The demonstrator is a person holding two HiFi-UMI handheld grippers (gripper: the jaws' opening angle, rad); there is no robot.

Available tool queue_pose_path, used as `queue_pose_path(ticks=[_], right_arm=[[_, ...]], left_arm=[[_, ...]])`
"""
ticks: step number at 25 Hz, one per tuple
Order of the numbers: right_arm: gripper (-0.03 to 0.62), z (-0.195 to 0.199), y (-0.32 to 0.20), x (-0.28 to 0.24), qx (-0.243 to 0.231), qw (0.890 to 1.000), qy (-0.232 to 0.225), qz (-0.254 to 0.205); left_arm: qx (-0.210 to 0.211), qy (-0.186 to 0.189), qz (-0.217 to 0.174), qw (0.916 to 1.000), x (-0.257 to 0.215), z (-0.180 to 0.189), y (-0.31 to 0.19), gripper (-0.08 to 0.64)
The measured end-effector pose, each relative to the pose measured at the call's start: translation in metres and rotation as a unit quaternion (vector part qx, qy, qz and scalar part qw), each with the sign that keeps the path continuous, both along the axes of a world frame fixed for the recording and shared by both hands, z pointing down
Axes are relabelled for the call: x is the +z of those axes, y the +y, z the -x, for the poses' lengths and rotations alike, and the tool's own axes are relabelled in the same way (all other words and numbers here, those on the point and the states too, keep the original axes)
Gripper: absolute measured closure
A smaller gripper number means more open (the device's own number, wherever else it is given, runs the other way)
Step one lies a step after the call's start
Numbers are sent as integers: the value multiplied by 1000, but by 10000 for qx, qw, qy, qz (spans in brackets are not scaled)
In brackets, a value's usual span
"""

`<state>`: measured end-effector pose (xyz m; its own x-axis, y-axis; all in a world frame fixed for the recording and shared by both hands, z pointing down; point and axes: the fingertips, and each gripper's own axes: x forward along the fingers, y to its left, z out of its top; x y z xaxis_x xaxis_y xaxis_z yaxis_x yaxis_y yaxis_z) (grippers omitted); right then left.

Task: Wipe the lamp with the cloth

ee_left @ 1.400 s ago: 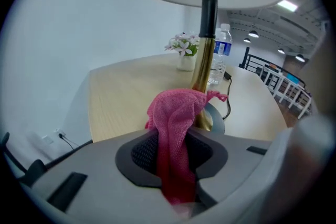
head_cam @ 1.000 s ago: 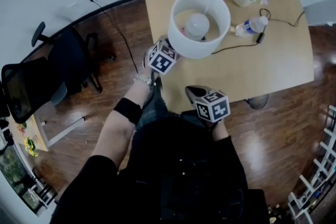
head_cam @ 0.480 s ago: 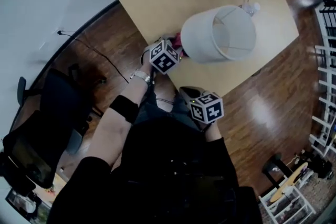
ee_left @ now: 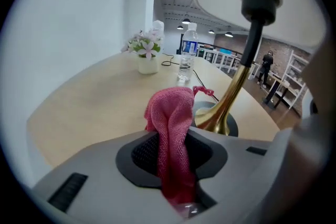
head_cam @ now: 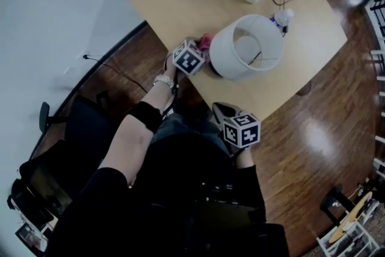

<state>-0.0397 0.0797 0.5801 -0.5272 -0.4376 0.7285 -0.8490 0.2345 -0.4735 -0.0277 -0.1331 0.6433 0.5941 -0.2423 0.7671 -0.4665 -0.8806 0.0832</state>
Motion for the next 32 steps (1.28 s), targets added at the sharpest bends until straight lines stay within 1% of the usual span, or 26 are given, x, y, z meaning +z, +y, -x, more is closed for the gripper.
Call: queue_pose_path(ticks=[2,4,7,10,11,12,13,15,18,20,22,24,25,26,27,28,30,32], right_arm=[[588,9,-3,2,-6,9999,-107,-76],[588,18,-3,8,-4,9999,-135,-46],[588,24,-8,15,155,9998,-113,54],[588,28,-30,23,400,9990,-48,176],[588,30,-40,26,511,9985,2,217],[588,32,-50,29,673,9974,61,264],[588,35,-60,32,892,9954,118,326],[588,44,-81,34,1385,9891,169,466],[588,58,-118,34,1925,9796,109,568],[588,70,-142,33,2226,9731,51,591],[588,82,-159,31,2506,9661,2,628],[588,93,-167,29,2715,9599,-16,695],[588,98,-168,28,2804,9570,-19,740],[588,102,-168,26,2891,9541,-27,783],[588,106,-166,24,2981,9510,-41,822],[588,107,-164,23,3080,9475,-57,856],[588,107,-159,24,3320,9387,-62,923],[588,106,-153,24,3565,9292,-55,968]], left_arm=[[175,3,-244,9995,-12,10,-3,448],[351,-34,-451,9984,-20,24,-7,448],[746,-59,-488,9960,-21,34,-11,448],[1371,38,-492,9893,-19,29,-30,448],[1659,81,-482,9849,-18,24,-37,448],[1996,142,-451,9787,-16,17,-43,448],[2362,210,-408,9706,-14,8,-48,448],[3056,324,-323,9511,-13,-8,-55,448],[3797,483,-221,9236,-16,-26,-70,448],[4264,551,-189,9026,-18,-36,-77,448],[4730,570,-197,8790,-19,-47,-79,448],[5177,595,-205,8532,-20,-60,-72,448],[5408,606,-212,8387,-21,-68,-67,448],[5653,607,-229,8223,-22,-76,-60,448],[5916,594,-258,8036,-24,-85,-53,446],[6193,564,-292,7826,-23,-93,-46,446],[6728,469,-365,7374,-18,-109,-32,446],[7169,402,-416,6948,-13,-121,-18,446]])
